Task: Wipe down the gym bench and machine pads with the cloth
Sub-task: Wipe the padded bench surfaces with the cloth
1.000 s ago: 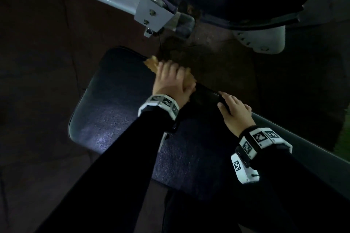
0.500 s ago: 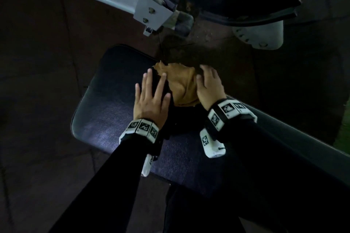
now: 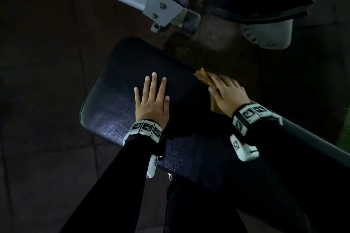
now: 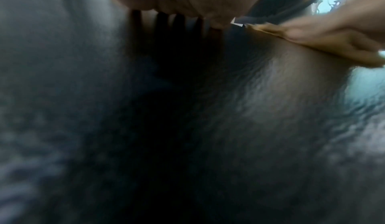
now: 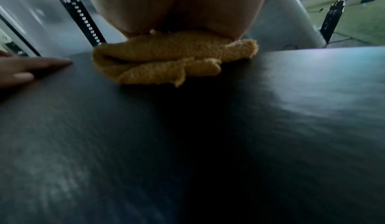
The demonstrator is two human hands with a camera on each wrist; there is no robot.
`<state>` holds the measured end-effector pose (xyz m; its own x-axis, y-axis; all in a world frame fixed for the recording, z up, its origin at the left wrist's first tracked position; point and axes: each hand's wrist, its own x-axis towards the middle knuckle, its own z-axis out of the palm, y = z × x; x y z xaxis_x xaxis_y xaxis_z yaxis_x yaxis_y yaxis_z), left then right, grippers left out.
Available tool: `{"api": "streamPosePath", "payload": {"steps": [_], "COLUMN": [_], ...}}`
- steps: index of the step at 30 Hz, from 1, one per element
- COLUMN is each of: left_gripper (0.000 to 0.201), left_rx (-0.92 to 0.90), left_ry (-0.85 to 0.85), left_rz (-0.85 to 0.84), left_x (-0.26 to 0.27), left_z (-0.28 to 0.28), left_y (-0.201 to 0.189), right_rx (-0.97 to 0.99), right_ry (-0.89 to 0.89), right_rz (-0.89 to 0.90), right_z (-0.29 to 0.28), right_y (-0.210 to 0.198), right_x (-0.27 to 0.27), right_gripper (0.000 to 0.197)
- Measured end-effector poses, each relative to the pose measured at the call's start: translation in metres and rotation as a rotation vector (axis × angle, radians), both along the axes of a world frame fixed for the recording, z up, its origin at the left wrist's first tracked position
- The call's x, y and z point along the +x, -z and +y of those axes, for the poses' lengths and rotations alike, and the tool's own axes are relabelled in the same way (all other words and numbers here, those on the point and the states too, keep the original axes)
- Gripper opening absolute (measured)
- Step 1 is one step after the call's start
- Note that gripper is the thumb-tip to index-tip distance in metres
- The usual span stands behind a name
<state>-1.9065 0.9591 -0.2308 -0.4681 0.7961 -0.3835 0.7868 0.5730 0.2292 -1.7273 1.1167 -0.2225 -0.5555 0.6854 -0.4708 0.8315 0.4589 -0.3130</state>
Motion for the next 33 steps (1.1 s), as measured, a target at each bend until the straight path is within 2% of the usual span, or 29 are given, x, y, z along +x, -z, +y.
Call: {"api": "streamPosePath", "payload": {"steps": [2,5,10,14,18,22,25,27,31,33], "left_gripper": [0.057,0.059,0.059,0.06,0.062,0.066,0.065,0.064,0.053,0.044], "left_rx": [-0.004,-0.012,-0.008,0.005,-0.023,-0.119,-0.156,-0.11,0.018,0.083], "left_ry": [-0.008,-0.009,-0.01,-0.001,0.001,-0.079,-0.2,-0.24,-0.249,-0.269], "left_rz": [-0.005,-0.003,0.003,-0.006,-0.046,-0.171,-0.337,-0.418,-0.49,-0.536], "left_x": [0.001,0.001,0.0,-0.003,-0.003,0.004,0.014,0.024,0.044,0.053], "left_z": [0.001,0.002,0.002,0.001,0.004,0.015,0.022,0.023,0.019,0.016], "left_y": [0.001,0.001,0.003,0.001,-0.007,-0.029,-0.057,-0.077,-0.123,-0.148], "right_rx": [0.008,-0.032,-0.098,-0.155,-0.196,-0.255,-0.317,-0.367,-0.335,-0.322], "right_ry": [0.016,0.049,-0.049,-0.111,0.016,0.086,0.214,0.277,0.239,0.251], "right_rz": [-0.018,-0.047,-0.051,-0.052,-0.092,-0.128,0.001,0.073,0.125,0.176], "right_z": [-0.001,0.003,0.006,0.018,0.028,0.033,0.03,0.024,0.008,0.0], "right_y": [-0.001,-0.002,0.001,0.003,-0.004,-0.036,-0.066,-0.09,-0.141,-0.167], "right_x": [0.008,-0.015,-0.042,0.0,0.061,0.091,0.096,0.093,0.085,0.083], "right_gripper": [0.05,0.05,0.058,0.063,0.049,0.053,0.052,0.046,0.031,0.033]}}
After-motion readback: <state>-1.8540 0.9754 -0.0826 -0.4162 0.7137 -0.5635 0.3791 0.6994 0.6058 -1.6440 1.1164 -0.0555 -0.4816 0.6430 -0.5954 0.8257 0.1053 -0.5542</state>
